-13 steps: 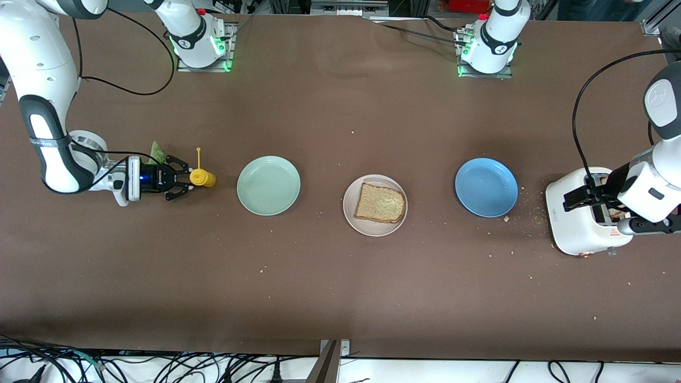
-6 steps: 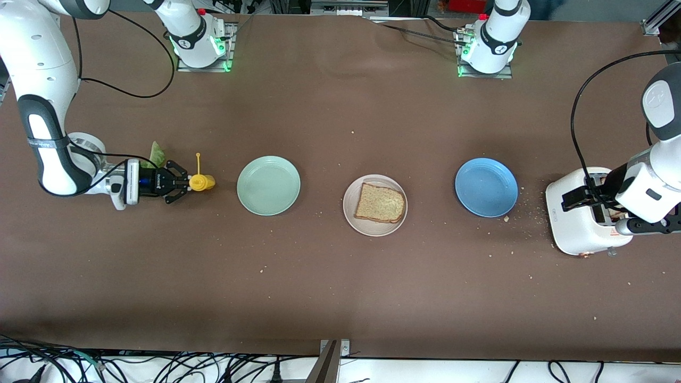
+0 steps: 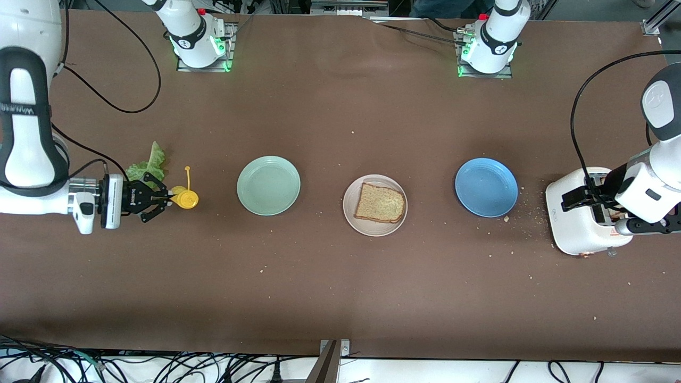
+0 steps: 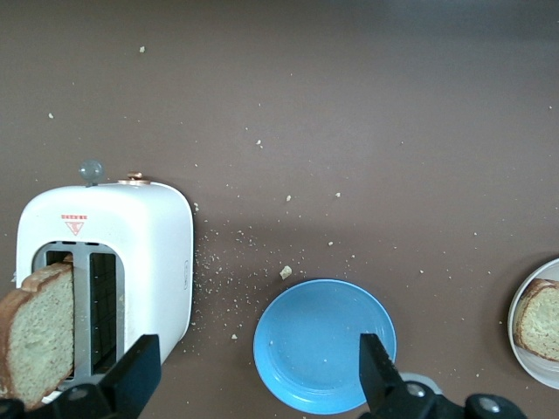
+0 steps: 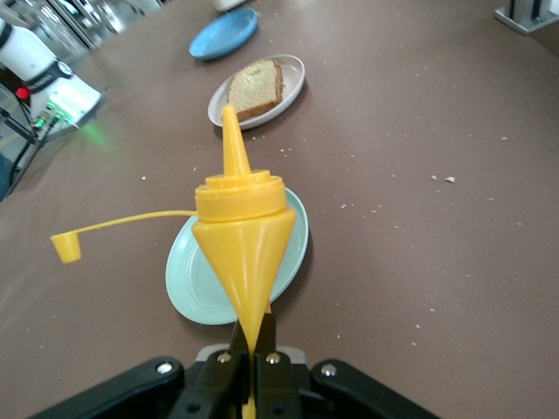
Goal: Make sandwich in beige plate with both arms
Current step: 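Carry the mustard bottle over the toast on the beige plate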
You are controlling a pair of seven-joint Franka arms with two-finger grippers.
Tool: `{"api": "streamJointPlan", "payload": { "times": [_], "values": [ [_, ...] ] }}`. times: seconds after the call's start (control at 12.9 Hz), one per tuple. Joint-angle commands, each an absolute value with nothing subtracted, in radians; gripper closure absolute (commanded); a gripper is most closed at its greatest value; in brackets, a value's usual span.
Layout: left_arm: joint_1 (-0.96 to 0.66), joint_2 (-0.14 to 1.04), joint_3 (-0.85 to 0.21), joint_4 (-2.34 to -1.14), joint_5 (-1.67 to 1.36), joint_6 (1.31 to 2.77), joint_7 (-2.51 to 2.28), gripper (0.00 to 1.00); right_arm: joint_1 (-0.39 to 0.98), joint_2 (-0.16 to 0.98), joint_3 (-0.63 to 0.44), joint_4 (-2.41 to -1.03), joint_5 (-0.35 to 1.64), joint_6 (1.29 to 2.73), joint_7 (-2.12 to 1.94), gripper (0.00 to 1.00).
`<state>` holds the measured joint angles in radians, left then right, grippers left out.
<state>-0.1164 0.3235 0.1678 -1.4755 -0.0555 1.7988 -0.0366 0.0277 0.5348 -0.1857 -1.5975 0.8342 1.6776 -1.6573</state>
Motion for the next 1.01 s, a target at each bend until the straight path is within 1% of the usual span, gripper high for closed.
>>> {"api": "streamJointPlan", "payload": {
  "times": [0.0,0.16,0.31,0.54,0.78,0.93],
  "values": [
    [-0.121,0.314,0.166,-1.483,-0.018,1.792,-0.058,0.00,0.081,0.519,-0.196,-1.478,0.692,1.664,-1.365,1.00],
    [-0.123,0.314,0.166,-1.483,-0.018,1.792,-0.060,0.00,0.124,0.497,-0.193,-1.415,0.591,1.661,-1.084,1.00],
    [-0.121,0.314,0.166,-1.483,-0.018,1.792,-0.058,0.00,0.172,0.480,-0.193,-1.385,0.513,1.663,-0.808,1.00],
    [-0.123,0.314,0.166,-1.483,-0.018,1.792,-0.060,0.00,0.270,0.456,-0.198,-1.382,0.381,1.693,-0.438,1.00],
    [-0.123,0.314,0.166,-1.483,-0.018,1.792,-0.060,0.00,0.337,0.448,-0.195,-1.381,0.356,1.749,-0.093,1.00],
    [-0.121,0.314,0.166,-1.483,-0.018,1.792,-0.060,0.00,0.411,0.451,-0.195,-1.381,0.293,1.775,0.111,1.00]
  ]
}}
